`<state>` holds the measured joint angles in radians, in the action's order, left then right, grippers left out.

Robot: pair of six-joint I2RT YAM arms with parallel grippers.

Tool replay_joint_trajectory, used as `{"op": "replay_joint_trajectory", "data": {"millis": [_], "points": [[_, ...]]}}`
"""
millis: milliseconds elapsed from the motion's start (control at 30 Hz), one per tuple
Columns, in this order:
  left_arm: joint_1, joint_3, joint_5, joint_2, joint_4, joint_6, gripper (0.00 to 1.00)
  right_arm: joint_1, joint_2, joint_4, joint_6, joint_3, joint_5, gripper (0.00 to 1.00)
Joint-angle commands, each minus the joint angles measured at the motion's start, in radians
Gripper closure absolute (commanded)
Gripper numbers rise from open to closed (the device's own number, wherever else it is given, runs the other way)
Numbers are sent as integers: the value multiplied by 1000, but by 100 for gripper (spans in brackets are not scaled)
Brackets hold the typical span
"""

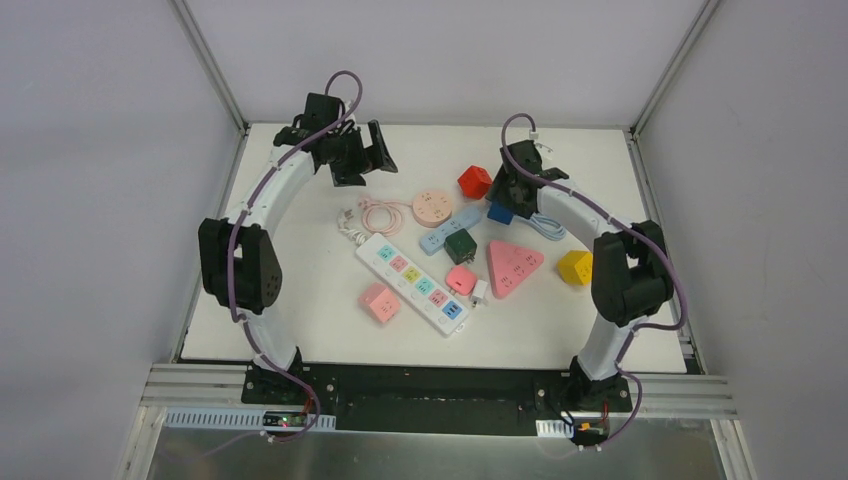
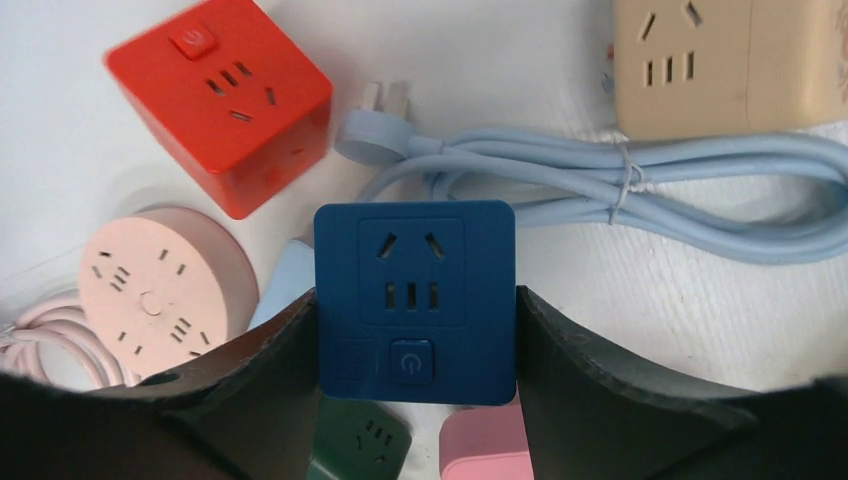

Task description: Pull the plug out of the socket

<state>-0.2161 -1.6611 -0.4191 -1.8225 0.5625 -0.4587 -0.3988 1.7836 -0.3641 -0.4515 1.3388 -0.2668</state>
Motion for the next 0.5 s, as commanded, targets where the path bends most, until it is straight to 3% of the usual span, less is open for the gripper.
{"op": "replay_joint_trajectory", "data": {"millis": [0,200,467], "points": [[-6,79,26,106,-3,19,1,3,32,-94,-82,59,-16,75],[-6,97,56,181,106,38,1,3,60,-177,-111,94,-35,47],[-6,209,78,355,166,58,1,2,17,-217,-110,98,15,23]]}}
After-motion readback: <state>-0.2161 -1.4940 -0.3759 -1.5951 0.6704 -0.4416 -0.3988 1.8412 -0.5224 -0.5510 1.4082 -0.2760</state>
